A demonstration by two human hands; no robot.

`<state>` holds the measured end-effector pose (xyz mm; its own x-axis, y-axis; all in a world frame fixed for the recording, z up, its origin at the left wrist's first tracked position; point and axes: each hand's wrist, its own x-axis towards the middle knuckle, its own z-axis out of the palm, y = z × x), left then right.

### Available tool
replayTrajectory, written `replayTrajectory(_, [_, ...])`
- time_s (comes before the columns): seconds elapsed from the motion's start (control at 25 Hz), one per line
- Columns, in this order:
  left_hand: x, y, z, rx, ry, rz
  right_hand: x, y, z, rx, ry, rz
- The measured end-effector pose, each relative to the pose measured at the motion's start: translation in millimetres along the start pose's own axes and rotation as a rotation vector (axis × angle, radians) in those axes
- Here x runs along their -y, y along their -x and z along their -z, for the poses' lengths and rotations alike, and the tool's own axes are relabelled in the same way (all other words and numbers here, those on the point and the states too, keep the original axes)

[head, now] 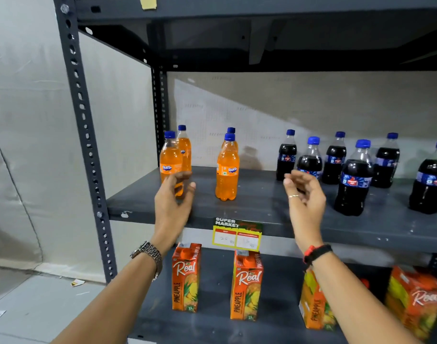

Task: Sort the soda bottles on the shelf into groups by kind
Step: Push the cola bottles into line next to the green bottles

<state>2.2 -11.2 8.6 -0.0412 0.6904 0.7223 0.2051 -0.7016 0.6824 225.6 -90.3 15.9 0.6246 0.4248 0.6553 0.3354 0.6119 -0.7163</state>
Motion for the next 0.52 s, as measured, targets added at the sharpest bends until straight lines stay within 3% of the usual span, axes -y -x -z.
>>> replayTrajectory(0.16, [-40,7,-54,0.114,0.07,-0.106,0,-20,63,-0.18,0.191,0.181])
replayTrajectory(0.32, [-67,11,-127,0.239,0.14,-0.013,-6,-50,109,-0.26,0.525,0.278])
replayTrajectory(0.52, [-81,8,-210,0.451,0.056,0.326,-27,-78,142,0.132,0.7,-0.11])
